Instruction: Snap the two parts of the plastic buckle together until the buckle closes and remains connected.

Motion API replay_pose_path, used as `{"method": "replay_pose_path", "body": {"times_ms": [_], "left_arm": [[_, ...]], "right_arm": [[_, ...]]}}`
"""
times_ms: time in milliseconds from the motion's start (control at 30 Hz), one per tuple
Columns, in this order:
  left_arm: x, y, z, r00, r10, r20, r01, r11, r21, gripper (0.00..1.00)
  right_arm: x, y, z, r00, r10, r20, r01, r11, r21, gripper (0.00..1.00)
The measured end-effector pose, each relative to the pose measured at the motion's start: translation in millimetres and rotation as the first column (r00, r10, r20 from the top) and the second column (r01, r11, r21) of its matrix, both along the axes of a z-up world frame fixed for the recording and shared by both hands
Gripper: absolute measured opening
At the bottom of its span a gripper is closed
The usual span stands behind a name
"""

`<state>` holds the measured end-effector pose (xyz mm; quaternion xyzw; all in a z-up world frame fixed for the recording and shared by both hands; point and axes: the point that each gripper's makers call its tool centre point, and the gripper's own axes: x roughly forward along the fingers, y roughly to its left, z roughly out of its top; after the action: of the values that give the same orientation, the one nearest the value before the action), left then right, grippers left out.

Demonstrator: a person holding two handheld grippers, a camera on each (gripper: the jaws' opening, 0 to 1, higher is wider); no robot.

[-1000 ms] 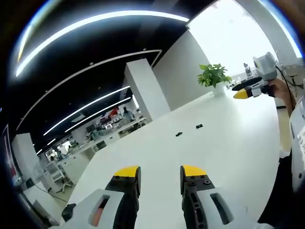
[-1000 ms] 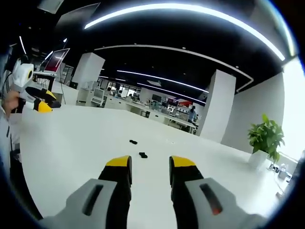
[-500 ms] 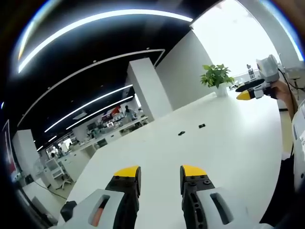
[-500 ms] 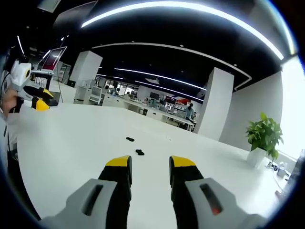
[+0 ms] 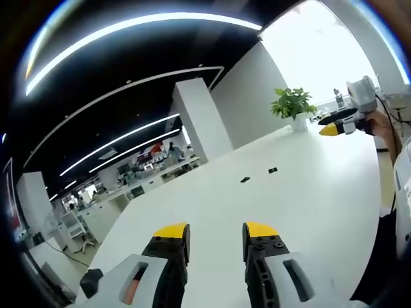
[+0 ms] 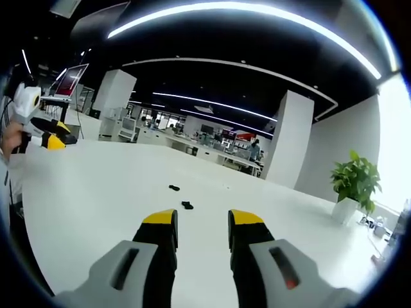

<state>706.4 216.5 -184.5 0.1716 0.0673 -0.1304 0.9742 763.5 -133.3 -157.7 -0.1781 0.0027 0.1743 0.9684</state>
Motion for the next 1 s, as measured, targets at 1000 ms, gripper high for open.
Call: {"method": "replay_pose_path", "body": {"times_ms": [1000], "left_arm": [[10.9, 7, -9.3, 1.000, 0.012, -0.027, -0.013, 0.999, -0.047, 0.33]], "right_arm": [[12, -8, -9.6, 0.999, -0.023, -0.029, 0.023, 0.999, 0.028, 0.31]]}}
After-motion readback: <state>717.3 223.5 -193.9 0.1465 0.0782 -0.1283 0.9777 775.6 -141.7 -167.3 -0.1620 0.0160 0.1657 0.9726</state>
